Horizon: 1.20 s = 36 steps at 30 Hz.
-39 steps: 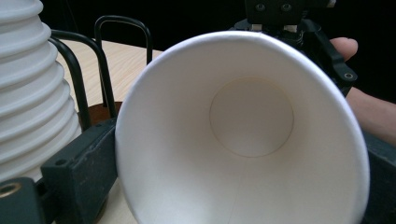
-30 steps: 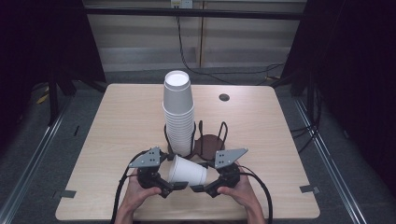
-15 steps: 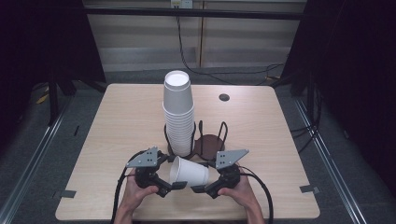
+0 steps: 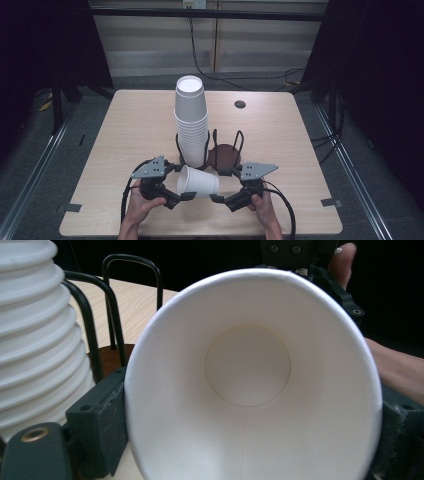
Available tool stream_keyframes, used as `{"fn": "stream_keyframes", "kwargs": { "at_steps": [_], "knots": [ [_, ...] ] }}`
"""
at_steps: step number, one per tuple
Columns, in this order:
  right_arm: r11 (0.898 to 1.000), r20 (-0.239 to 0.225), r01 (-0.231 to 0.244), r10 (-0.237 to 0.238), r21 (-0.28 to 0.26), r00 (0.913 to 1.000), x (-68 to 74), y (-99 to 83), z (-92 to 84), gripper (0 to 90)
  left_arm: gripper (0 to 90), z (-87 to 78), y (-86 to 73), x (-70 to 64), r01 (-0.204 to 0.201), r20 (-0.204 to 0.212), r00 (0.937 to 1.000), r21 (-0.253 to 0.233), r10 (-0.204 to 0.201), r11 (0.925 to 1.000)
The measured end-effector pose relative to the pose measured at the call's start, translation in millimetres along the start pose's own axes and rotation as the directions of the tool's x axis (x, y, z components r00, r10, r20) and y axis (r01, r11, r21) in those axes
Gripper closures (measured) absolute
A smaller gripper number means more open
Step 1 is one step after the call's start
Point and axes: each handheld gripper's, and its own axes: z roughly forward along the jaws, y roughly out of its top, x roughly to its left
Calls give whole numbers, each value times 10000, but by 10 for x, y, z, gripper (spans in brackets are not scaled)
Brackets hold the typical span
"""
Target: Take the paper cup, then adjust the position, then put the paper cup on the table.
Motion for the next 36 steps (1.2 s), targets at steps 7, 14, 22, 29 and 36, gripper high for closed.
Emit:
{"fn": "stream_keyframes", "kwargs": {
  "at_steps": [7, 14, 22, 29, 36],
  "knots": [
    [9993, 928, 206, -175, -327, 9955, 13, -36, -89, 130, 112, -83, -6, 28, 61, -252, 9997, 26, -60, 10000],
    [9949, 2680, 355, -90, -940, 9634, -4, -149, -155, 129, 112, -176, -20, 52, 207, -603, 9980, 174, -196, 9996],
    [9855, 4186, 336, 397, -1663, 9073, -23, -333, -238, 130, 112, -249, -32, 90, 361, -983, 9946, 402, -320, 9985],
    [9732, 5088, 588, 645, -2225, 8585, -37, -431, -264, 130, 112, -328, -11, 150, 369, -1110, 9934, 865, -272, 9956],
    [9703, 5680, 927, 524, -2235, 8214, -12, -457, -251, 130, 112, -509, 7, 187, 522, -1420, 9889, 637, -428, 9966]
  ]
}}
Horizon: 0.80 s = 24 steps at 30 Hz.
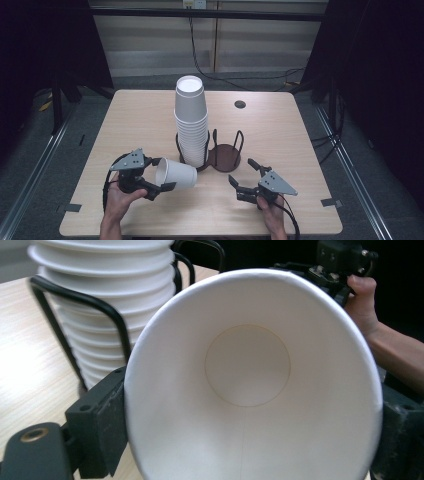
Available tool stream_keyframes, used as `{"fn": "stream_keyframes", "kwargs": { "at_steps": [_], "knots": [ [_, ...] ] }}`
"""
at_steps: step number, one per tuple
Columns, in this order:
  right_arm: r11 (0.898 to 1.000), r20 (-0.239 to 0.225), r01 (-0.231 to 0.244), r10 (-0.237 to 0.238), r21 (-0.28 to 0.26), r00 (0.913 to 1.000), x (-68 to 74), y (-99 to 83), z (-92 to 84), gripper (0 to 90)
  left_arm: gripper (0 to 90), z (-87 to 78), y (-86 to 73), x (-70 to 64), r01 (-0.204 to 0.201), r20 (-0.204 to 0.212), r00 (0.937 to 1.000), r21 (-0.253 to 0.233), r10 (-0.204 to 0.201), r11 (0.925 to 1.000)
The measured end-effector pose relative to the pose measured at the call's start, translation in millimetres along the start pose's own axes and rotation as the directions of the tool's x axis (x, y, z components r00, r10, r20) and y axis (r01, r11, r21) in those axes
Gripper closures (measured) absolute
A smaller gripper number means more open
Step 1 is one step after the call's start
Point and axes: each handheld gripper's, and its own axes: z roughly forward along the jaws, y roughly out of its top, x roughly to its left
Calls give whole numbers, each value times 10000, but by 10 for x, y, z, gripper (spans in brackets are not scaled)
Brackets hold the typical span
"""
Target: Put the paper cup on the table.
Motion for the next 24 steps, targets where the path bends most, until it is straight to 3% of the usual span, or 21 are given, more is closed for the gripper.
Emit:
{"fn": "stream_keyframes", "kwargs": {
  "at_steps": [3, 4, 5, 8, 9, 12, 17, 24],
  "knots": [
    [9998, 209, -136, 140, -166, 9997, -5, -6, -15, 130, 111, -46, -7, 9, 168, -80, 9998, -70, -169, 9998],
    [9980, 346, -221, 242, -586, 9991, -8, -24, -52, 130, 111, -100, -13, 9, 236, -231, 9994, -110, -238, 9997],
    [9973, 376, -265, 291, -679, 9989, -9, -28, -61, 130, 112, -128, -14, 20, 253, -304, 9992, -168, -258, 9995],
    [9970, 319, -245, 269, -728, 9991, -13, -30, -65, 133, 112, -177, -2, 45, 271, -530, 9982, -151, -278, 9995],
    [9967, 382, -291, 321, -764, 9988, -10, -33, -72, 134, 111, -216, 18, 67, 287, -800, 9964, -81, -292, 9996],
    [9946, 352, -219, 255, -1014, 9991, -6, -43, -90, 132, 111, -258, 48, 94, 318, -946, 9950, -143, -330, 9994],
    [9946, 380, -202, 242, -1019, 9990, -5, -44, -92, 133, 111, -340, 73, 160, 522, -1369, 9893, 95, -504, 9986],
    [9946, 339, -215, 251, -1018, 9991, -4, -44, -92, 134, 109, -435, 99, 228, 609, -1679, 9839, -113, -619, 9981]
  ]
}}
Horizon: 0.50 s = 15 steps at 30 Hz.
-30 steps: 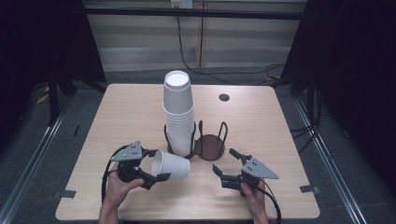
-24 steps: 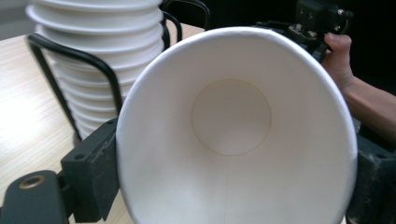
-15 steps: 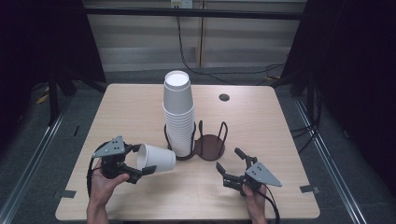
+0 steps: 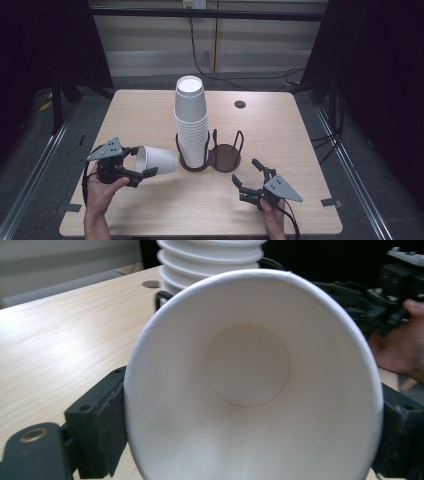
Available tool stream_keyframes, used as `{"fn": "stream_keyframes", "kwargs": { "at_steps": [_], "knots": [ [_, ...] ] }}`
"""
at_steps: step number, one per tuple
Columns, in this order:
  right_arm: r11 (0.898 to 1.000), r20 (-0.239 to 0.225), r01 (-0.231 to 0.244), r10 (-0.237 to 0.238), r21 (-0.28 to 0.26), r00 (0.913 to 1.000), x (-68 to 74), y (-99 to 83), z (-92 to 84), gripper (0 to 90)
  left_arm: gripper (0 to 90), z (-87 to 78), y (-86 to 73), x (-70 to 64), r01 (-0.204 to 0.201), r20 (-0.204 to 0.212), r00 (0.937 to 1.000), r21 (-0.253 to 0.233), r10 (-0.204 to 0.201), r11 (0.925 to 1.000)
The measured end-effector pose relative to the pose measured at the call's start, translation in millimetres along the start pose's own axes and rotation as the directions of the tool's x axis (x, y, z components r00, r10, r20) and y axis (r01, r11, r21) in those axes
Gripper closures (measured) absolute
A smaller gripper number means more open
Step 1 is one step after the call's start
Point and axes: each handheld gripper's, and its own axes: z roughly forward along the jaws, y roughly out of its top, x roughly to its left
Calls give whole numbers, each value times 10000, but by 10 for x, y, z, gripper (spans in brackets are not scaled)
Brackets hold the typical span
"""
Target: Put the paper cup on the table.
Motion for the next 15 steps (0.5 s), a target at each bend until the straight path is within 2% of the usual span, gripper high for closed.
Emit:
{"fn": "stream_keyframes", "kwargs": {
  "at_steps": [2, 5, 8, 10, 15],
  "knots": [
    [10000, -73, 1, -1, -21, 10000, -2, -1, 1, 134, 110, -23, 4, 41, 10, -83, 10000, 128, -9, 9999],
    [10000, -72, 1, -1, -19, 10000, -1, -1, 1, 134, 110, -71, 60, 101, -12, -495, 9988, 455, 35, 9990],
    [10000, -71, 12, -12, -20, 10000, -1, -1, 1, 134, 110, -94, 105, 126, -39, -505, 9987, 456, 62, 9990],
    [10000, -75, 2, -3, -24, 10000, -1, -1, 1, 134, 109, -118, 144, 135, -125, -628, 9979, 627, 165, 9980],
    [10000, -82, 21, -21, -24, 10000, -1, -1, 0, 133, 110, -139, 220, 244, 22, -905, 9959, 878, 58, 9961]
  ]
}}
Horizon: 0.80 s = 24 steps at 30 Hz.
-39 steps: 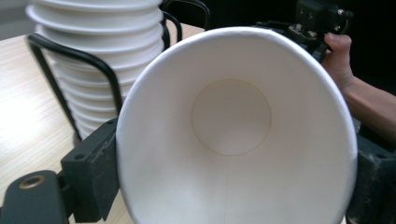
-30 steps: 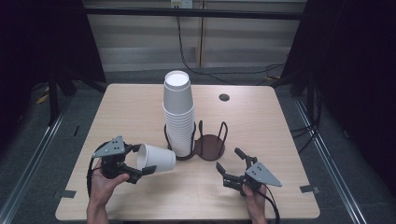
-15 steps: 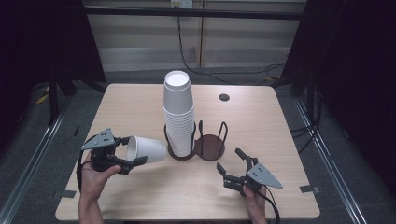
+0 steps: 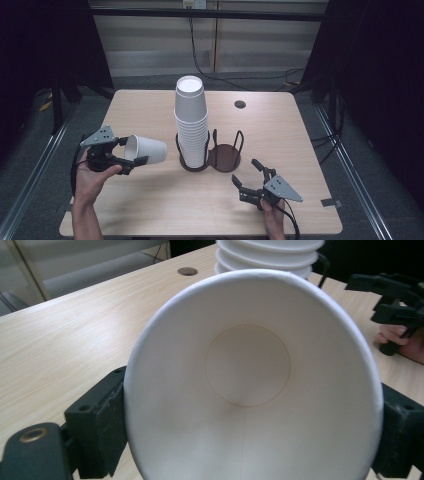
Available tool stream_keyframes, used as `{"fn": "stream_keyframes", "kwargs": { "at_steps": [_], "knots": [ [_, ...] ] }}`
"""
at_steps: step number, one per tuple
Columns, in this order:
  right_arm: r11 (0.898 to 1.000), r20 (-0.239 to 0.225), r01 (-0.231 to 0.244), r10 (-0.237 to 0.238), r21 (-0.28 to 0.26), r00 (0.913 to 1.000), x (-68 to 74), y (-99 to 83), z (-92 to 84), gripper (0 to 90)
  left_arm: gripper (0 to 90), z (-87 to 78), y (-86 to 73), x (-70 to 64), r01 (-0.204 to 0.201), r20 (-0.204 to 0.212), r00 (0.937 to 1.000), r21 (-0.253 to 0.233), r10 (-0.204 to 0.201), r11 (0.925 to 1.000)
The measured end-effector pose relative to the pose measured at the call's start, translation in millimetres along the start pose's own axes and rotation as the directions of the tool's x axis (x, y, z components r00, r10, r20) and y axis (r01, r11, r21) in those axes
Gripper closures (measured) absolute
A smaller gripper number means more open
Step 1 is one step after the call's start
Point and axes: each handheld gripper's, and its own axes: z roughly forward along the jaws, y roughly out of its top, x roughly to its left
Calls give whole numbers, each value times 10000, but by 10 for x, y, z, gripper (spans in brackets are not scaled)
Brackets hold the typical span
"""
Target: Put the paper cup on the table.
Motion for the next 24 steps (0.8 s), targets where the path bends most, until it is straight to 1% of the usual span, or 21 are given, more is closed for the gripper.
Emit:
{"fn": "stream_keyframes", "kwargs": {
  "at_steps": [2, 3, 4, 6, 8, 9, 10, 11, 14, 15, 16, 17, 18, 20, 22, 23, 24],
  "knots": [
    [10000, 2, -9, 9, 4, 10000, 0, 0, 1, 133, 109, 22, 29, 35, -65, -194, 9998, 268, 70, 9996],
    [10000, 2, -9, 9, 4, 10000, 0, 0, 1, 133, 109, 22, 29, 35, -65, -194, 9998, 268, 70, 9996],
    [10000, 1, -10, 10, 6, 10000, 0, 0, 1, 133, 109, 53, 59, 58, -31, -397, 9992, 560, 53, 9984],
    [10000, 2, -9, 9, 5, 10000, 0, 0, 1, 133, 108, 85, 93, 81, -8, -718, 9974, 893, 72, 9960],
    [10000, -1, -16, 16, 5, 10000, 1, 0, 0, 133, 107, 129, 124, 120, 53, -783, 9969, 1197, 41, 9928],
    [10000, -1, -16, 16, 5, 10000, 1, 0, 0, 133, 107, 129, 124, 120, 53, -783, 9969, 1197, 41, 9928],
    [10000, 0, -9, 9, 4, 10000, 0, 0, 1, 133, 107, 148, 135, 139, 23, -798, 9968, 1314, 83, 9913],
    [10000, -1, -7, 7, 3, 10000, 0, 0, 1, 133, 107, 185, 159, 159, -20, -978, 9950, 1649, 184, 9863],
    [10000, -5, -15, 15, 6, 10000, 0, 0, 1, 133, 107, 227, 198, 187, -47, -1156, 9929, 2109, 298, 9775],
    [10000, -5, -15, 15, 6, 10000, 0, 0, 1, 133, 107, 227, 198, 187, -47, -1156, 9929, 2109, 298, 9775],
    [10000, -7, -8, 8, -4, 10000, 0, 0, 1, 133, 106, 247, 234, 179, -129, -1445, 9882, 2499, 504, 9682],
    [10000, -8, -7, 7, -4, 10000, 0, 0, 1, 133, 106, 247, 234, 179, -129, -1445, 9882, 2499, 504, 9682],
    [10000, -9, -15, 15, 0, 10000, 0, 0, 1, 133, 106, 265, 280, 178, -129, -1420, 9885, 2692, 530, 9630],
    [10000, -9, -15, 15, 0, 10000, 0, 0, 1, 133, 106, 271, 294, 177, -186, -1420, 9881, 2723, 593, 9620],
    [10000, -8, -6, 6, 2, 10000, 0, 0, 0, 133, 105, 302, 327, 183, -218, -1316, 9893, 2976, 637, 9544],
    [10000, -7, -4, 4, 3, 10000, 0, 0, 0, 133, 105, 323, 334, 188, -277, -1370, 9878, 3101, 735, 9503],
    [10000, -11, -5, 5, 3, 10000, 0, 0, 0, 133, 105, 357, 339, 203, -218, -1315, 9889, 3304, 689, 9436]
  ]
}}
